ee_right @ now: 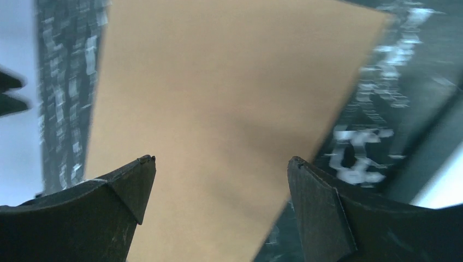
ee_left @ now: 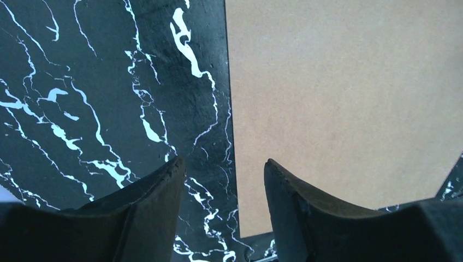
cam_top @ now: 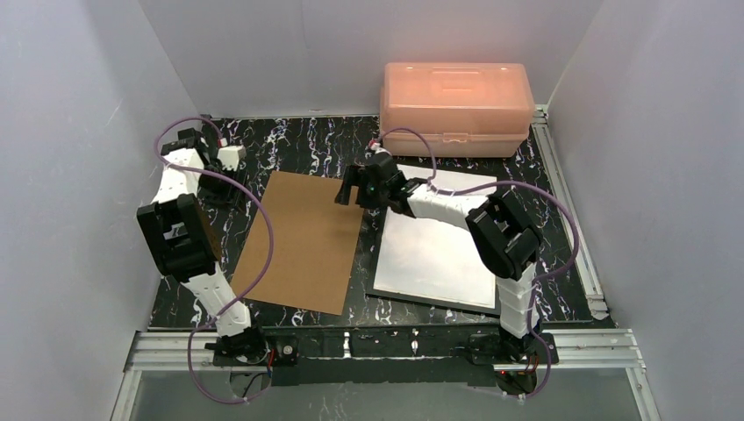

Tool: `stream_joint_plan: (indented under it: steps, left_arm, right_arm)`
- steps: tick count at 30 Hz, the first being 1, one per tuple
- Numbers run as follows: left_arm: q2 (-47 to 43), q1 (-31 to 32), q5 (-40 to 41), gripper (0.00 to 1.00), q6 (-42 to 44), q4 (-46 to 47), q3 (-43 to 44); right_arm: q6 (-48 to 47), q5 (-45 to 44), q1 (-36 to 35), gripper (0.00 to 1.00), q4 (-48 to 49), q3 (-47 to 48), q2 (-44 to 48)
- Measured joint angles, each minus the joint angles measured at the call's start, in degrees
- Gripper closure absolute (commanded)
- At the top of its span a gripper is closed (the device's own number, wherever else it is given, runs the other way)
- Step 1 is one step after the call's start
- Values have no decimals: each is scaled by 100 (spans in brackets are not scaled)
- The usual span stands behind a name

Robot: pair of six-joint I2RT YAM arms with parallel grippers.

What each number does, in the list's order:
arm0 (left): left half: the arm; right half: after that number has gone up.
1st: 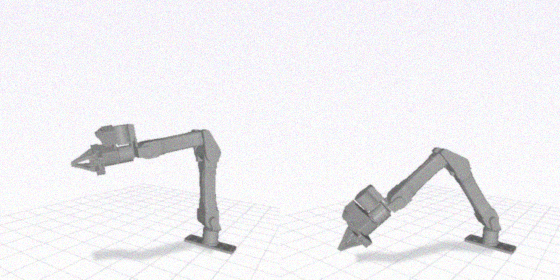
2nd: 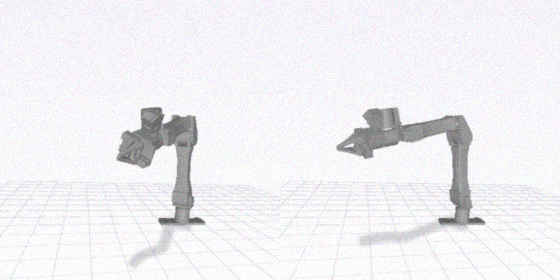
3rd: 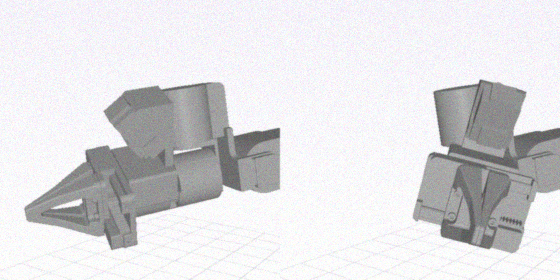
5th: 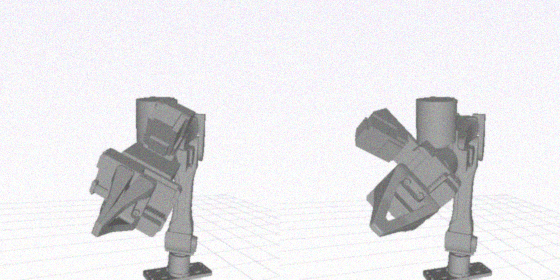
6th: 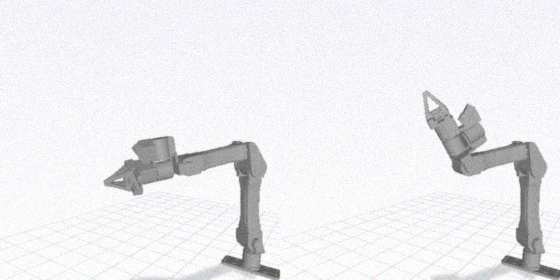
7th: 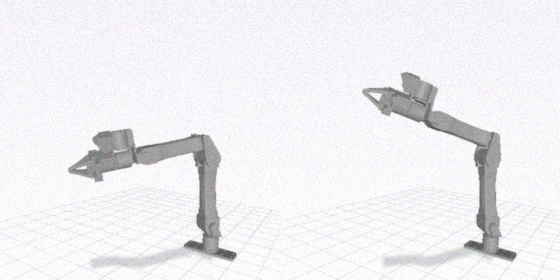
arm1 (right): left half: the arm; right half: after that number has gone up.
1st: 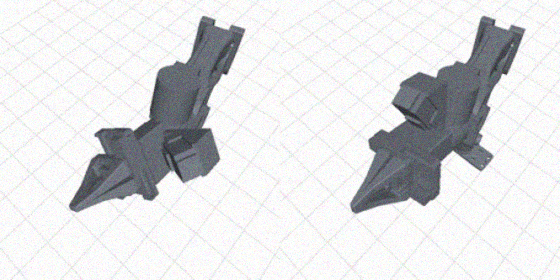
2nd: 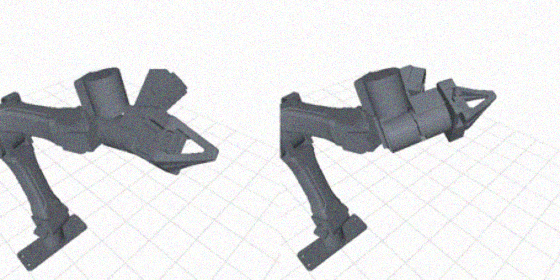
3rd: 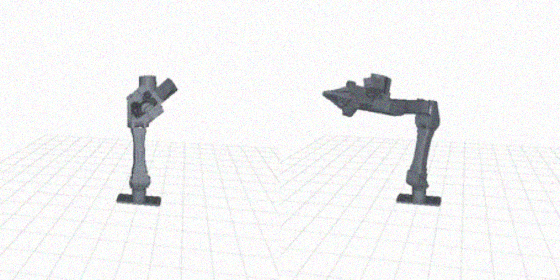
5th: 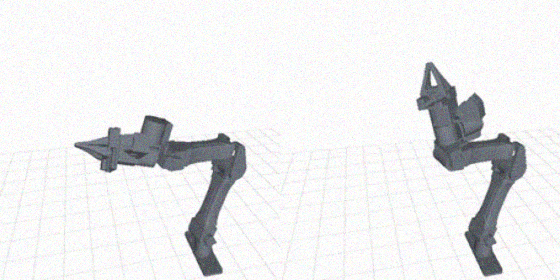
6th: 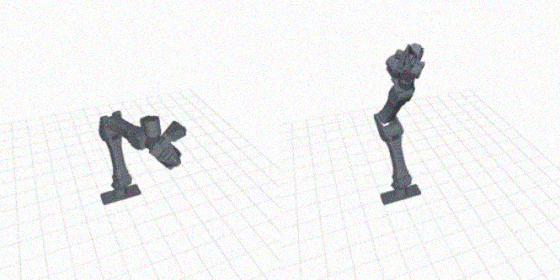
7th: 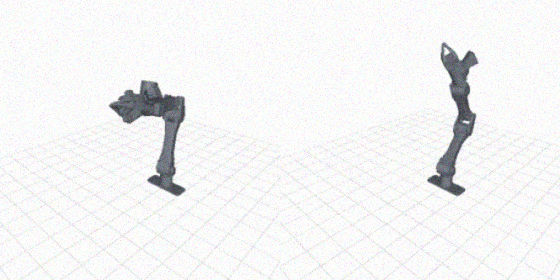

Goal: Put the photo into the frame

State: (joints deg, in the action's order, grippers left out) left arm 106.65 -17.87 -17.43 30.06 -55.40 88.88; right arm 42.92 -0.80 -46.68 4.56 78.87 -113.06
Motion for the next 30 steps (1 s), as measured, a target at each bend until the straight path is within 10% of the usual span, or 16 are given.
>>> stream_joint_plan:
  steps: [13,30]
  left_arm:
    - [330,17,741,82,-107,826,-487]
    - [754,149,529,89,-420,1222,-787]
  right_arm:
    - [-59,-1478,-776,1,-2975,2004,-824]
    - [787,-1768,-927,1,-3578,1722,-1106]
